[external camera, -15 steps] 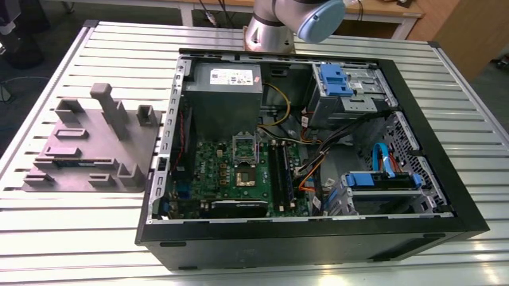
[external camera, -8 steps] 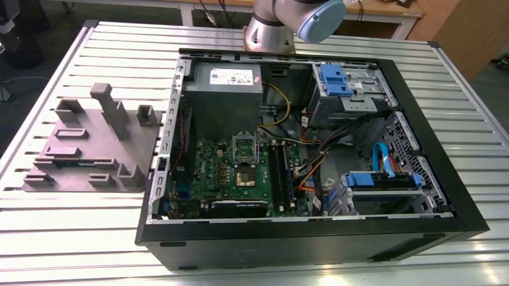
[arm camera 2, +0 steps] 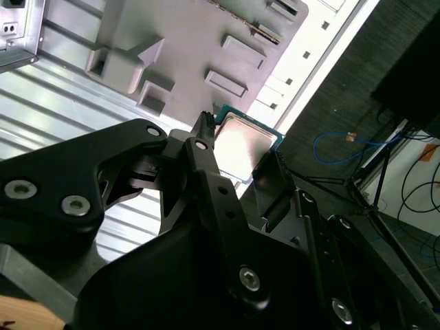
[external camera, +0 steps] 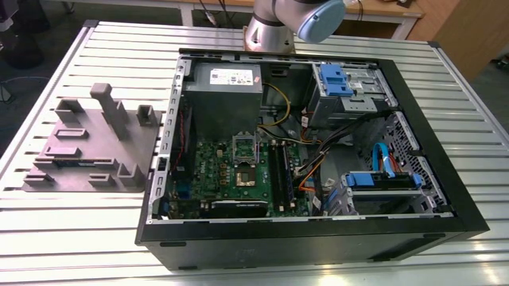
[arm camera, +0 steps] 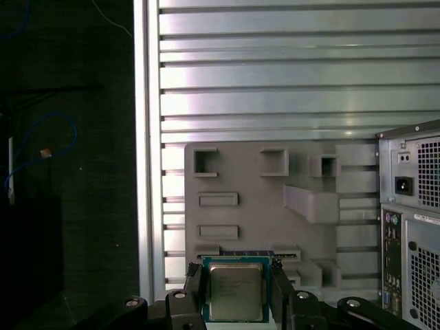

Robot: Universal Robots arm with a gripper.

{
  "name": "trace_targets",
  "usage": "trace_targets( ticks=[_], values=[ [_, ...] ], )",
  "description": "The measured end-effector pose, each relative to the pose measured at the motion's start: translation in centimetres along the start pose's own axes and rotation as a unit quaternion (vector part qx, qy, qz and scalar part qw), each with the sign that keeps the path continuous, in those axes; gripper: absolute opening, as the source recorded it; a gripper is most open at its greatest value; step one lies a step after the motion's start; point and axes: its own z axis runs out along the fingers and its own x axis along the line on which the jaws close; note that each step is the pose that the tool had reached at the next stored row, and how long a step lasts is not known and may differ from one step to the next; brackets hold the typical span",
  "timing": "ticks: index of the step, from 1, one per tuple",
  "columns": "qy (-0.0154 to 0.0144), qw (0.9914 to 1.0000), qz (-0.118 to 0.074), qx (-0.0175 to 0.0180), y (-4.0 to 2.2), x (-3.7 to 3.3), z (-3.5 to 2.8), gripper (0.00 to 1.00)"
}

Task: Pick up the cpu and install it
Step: 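Pick up the cpu and move it towards the insertion slot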

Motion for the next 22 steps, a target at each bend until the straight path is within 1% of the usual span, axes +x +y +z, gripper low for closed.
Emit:
trace_targets(
  ticks=[4,10,16,19,22],
  values=[
    [0.0000,1.00000,0.000,0.0000,0.00,0.00,-0.24,0.47],
    [0.0000,1.00000,0.000,0.0000,0.01,-0.01,-0.27,0.47],
    [0.0000,1.00000,0.000,-0.0001,0.02,-0.37,-0.26,0.47],
    [0.0000,1.00000,0.000,-0.0001,-0.11,-0.39,-0.26,0.47],
    [0.0000,1.00000,0.000,0.0002,-0.42,-0.41,-0.27,0.47]
  ],
)
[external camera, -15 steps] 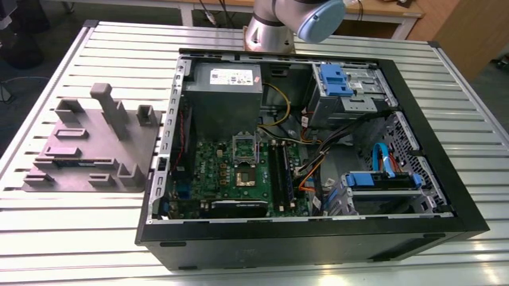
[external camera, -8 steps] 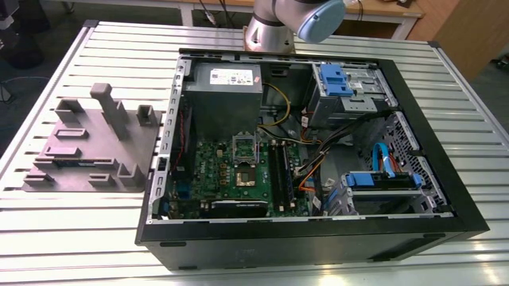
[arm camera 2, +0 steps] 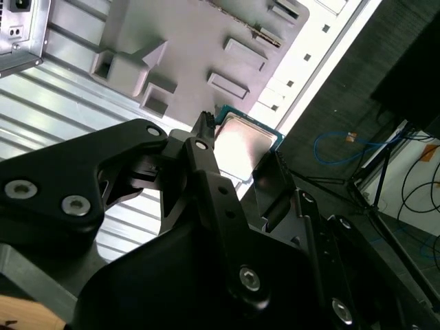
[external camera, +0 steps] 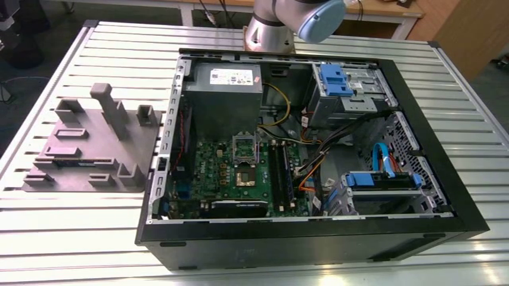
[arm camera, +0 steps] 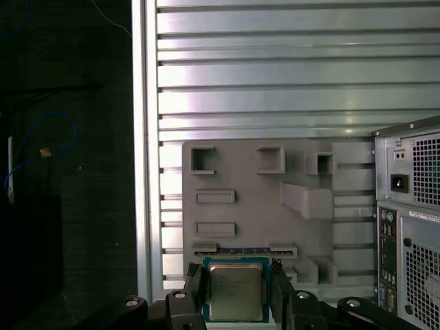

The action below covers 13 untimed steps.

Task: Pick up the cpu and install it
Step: 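Pick up the cpu and move it towards the insertion slot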

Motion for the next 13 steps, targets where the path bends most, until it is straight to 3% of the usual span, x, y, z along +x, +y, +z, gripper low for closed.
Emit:
trace_targets(
  ticks=[1,13],
  values=[
    [0.0000,1.00000,0.000,0.0001,-0.31,-0.01,0.00,0.47],
    [-0.0001,1.00000,0.000,0.0001,-0.34,-0.48,0.01,0.47]
  ],
)
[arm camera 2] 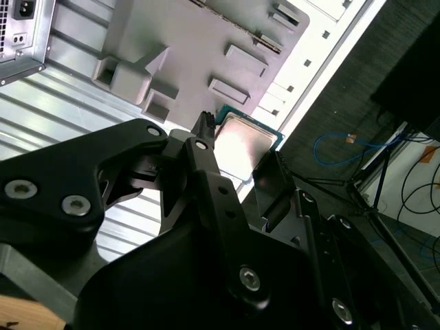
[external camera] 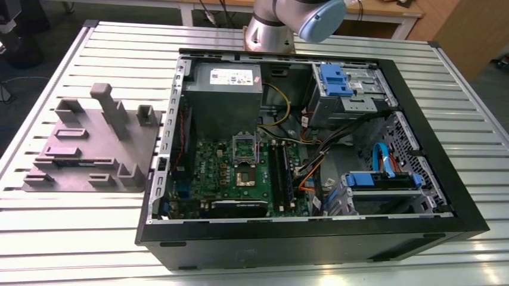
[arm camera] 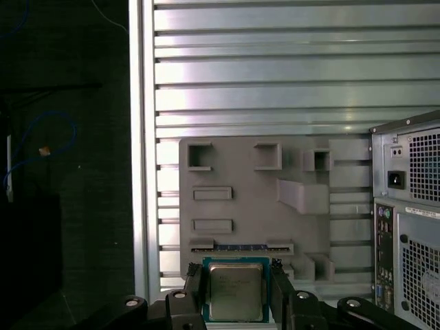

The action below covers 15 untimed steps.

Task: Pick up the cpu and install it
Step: 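Pick up the cpu and move it towards the insertion slot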

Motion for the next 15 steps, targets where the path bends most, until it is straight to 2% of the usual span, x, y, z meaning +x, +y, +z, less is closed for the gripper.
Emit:
trace_targets(
  ticks=[15],
  values=[
    [0.0000,1.00000,0.000,0.0000,0.01,-0.33,0.00,0.47]
  ],
)
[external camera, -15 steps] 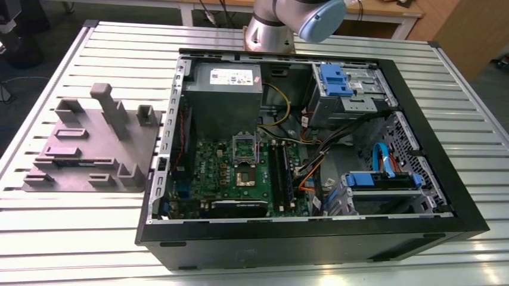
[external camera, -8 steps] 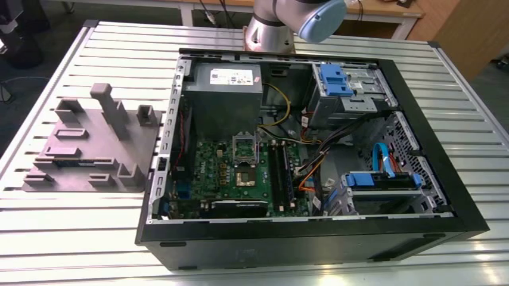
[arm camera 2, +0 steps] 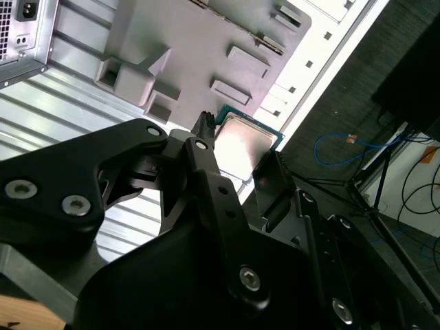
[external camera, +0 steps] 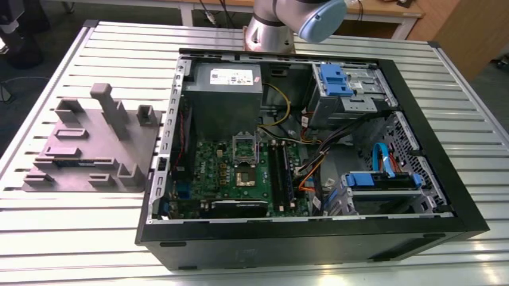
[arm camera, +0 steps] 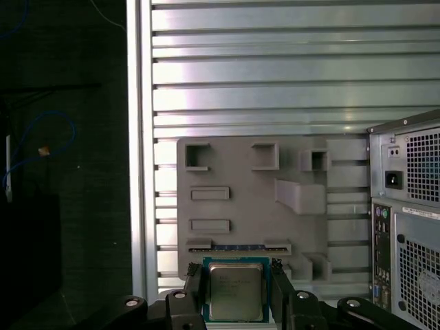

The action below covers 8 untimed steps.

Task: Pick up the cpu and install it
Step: 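Pick up the cpu and move it towards the insertion slot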

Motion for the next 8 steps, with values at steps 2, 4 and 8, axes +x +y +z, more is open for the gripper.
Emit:
trace_targets(
  ticks=[2,4,8],
  values=[
    [0.0000,1.00000,0.000,0.0000,0.00,-0.04,0.00,0.47],
    [0.0001,1.00000,0.000,0.0000,0.00,-0.08,0.00,0.47],
    [0.0000,1.00000,0.000,0.0000,0.01,-0.17,0.00,0.47]
  ],
)
